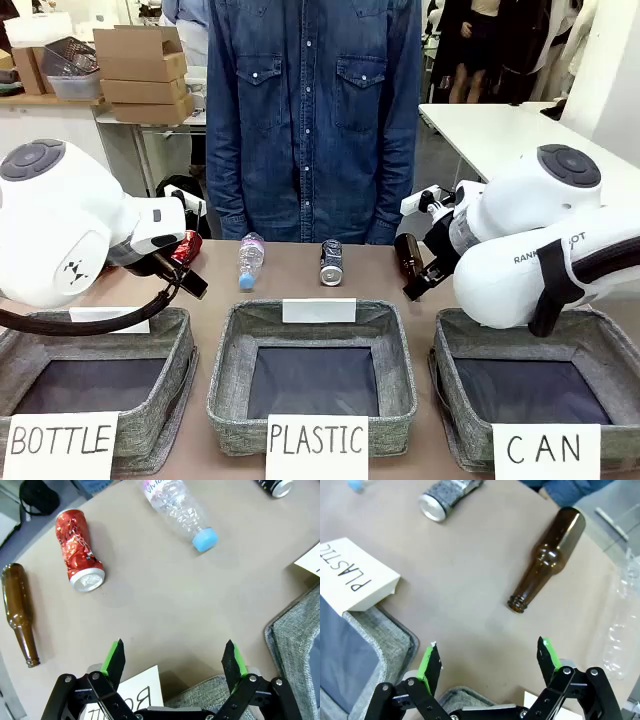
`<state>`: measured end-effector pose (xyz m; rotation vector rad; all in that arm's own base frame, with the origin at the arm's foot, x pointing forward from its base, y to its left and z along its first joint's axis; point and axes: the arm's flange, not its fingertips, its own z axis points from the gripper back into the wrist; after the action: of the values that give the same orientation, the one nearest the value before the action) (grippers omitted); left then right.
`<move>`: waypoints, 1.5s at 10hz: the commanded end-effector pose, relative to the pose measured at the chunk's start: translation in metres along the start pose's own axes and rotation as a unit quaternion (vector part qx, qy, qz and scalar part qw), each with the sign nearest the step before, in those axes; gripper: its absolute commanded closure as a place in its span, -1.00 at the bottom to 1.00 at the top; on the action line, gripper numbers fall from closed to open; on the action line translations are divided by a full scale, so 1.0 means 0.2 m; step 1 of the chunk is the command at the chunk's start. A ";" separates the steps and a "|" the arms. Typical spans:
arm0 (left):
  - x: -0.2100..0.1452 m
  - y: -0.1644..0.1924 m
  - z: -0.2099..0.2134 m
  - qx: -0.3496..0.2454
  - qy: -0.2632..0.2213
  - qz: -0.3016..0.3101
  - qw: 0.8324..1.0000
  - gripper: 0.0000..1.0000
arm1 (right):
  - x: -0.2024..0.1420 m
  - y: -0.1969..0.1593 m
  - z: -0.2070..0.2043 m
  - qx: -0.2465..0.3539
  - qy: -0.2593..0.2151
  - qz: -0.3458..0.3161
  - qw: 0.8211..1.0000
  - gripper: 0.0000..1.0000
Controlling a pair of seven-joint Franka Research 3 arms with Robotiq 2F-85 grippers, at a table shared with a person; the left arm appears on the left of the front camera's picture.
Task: Sort the can waste into the basket.
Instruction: Pick up the can waste from the table and place it in the right Fabric basket.
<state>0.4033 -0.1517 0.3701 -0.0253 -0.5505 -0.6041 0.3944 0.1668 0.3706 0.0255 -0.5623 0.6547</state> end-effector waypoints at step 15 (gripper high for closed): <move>0.00 0.01 0.11 -0.016 0.006 -0.003 1.000 -1.00 | 0.00 0.00 0.16 0.015 0.000 -0.015 1.000 -1.00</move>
<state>0.4022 -0.1522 0.3732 -0.0281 -0.5464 -0.6036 0.3931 0.1664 0.3760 0.0284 -0.5610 0.6502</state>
